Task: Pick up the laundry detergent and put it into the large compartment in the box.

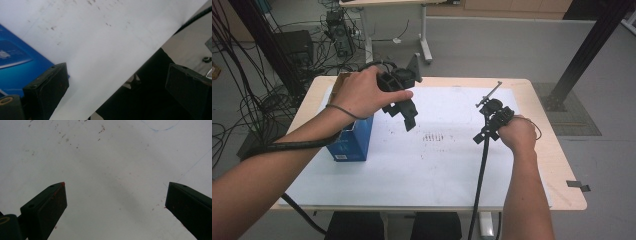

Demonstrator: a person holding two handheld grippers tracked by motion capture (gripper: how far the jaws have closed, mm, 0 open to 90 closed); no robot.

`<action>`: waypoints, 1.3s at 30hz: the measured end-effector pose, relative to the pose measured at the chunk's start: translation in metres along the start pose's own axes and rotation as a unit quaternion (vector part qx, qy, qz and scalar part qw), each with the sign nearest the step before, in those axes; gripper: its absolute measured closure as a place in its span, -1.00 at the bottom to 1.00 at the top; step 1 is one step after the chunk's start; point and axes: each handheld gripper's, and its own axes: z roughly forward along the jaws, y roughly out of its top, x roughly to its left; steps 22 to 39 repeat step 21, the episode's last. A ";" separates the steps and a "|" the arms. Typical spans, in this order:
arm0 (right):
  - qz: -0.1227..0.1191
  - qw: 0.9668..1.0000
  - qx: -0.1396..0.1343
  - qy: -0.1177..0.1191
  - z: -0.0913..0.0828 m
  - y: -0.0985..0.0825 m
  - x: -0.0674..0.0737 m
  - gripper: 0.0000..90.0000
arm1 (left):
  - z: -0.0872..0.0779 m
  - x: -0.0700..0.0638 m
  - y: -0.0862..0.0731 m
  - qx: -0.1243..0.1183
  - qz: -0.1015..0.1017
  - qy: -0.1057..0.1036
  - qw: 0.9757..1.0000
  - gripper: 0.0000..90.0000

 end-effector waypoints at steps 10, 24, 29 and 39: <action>0.000 1.000 0.001 -0.003 0.000 0.000 0.000 -0.92 | 0.004 -0.018 0.008 -0.001 0.028 -0.005 1.000 -0.89; 0.002 1.000 0.000 -0.004 -0.001 -0.002 0.001 -0.92 | 0.007 -0.020 0.007 -0.004 0.033 -0.006 0.999 -0.89; 0.002 1.000 0.000 -0.004 -0.001 -0.002 0.001 -0.92 | 0.007 -0.020 0.007 -0.004 0.033 -0.006 0.999 -0.89; 0.002 1.000 0.000 -0.004 -0.001 -0.002 0.001 -0.92 | 0.007 -0.020 0.007 -0.004 0.033 -0.006 0.999 -0.89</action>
